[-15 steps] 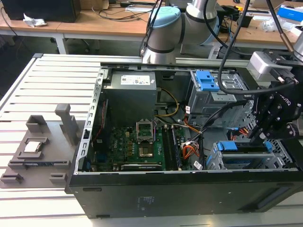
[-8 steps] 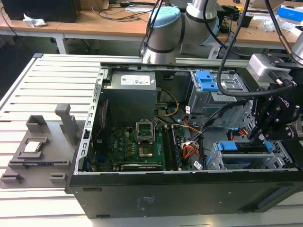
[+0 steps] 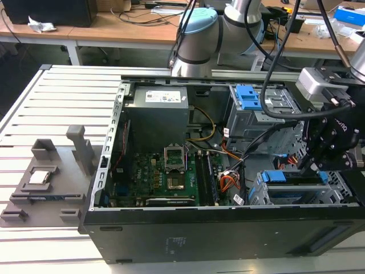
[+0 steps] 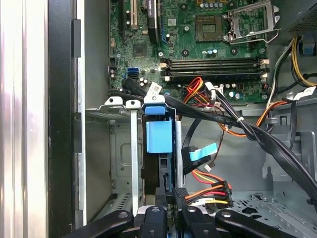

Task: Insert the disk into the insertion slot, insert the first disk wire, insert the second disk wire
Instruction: 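Insert the first disk wire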

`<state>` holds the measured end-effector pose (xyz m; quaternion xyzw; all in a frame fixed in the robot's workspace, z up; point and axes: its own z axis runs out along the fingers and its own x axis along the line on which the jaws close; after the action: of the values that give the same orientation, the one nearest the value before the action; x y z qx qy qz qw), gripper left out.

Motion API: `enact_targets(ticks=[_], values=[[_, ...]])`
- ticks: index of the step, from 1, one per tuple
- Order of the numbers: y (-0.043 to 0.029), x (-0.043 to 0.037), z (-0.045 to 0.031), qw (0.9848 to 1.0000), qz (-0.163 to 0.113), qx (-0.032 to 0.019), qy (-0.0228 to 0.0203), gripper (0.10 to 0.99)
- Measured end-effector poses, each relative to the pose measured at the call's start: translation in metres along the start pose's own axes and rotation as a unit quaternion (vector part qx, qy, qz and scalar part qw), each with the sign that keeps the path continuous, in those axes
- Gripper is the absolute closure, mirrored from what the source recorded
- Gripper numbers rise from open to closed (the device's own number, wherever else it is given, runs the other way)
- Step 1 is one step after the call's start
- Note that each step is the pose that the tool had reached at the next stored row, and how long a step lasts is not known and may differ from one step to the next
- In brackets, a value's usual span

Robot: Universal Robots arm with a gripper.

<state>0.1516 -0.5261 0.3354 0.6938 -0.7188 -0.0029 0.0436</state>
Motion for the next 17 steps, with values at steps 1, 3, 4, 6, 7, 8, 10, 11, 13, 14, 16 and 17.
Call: enact_targets(ticks=[1, 3, 4, 6, 7, 8, 10, 11, 13, 14, 16, 17], values=[[0.0, 0.0, 0.0001, 1.0, 0.0, 0.0, 0.0, 0.89], [0.0, 0.0, -0.0002, 1.0, 0.0, 0.0001, 0.0002, 0.827], [0.0003, 0.0002, -0.0037, 1.0, 0.0, 0.0, 0.0001, 0.827], [0.0008, 0.0007, -0.0124, 1.0, 0.0, 0.0, 0.0004, 0.827], [0.0012, 0.0009, -0.018, 1.0, 0.0, 0.0, 0.0005, 0.827], [0.0016, -0.0001, -0.0239, 1.0, 0.0, 0.0, 0.0009, 0.839], [0.0021, -0.0018, -0.0301, 1.0, 0.0, 0.0001, 0.0012, 0.973], [0.0023, -0.0024, -0.0335, 1.0, 0.0, 0.0001, 0.0013, 0.973], [0.003, -0.0034, -0.0427, 1.0, 0.0, 0.0001, 0.0017, 0.98], [0.0034, -0.0034, -0.0492, 1.0, 0.0, 0.0001, 0.0018, 0.98], [0.0038, -0.0031, -0.0548, 1.0, 0.0, 0.0001, 0.0018, 0.98], [0.0039, -0.003, -0.0568, 1.0, 0.0, 0.0001, 0.0017, 0.98]])
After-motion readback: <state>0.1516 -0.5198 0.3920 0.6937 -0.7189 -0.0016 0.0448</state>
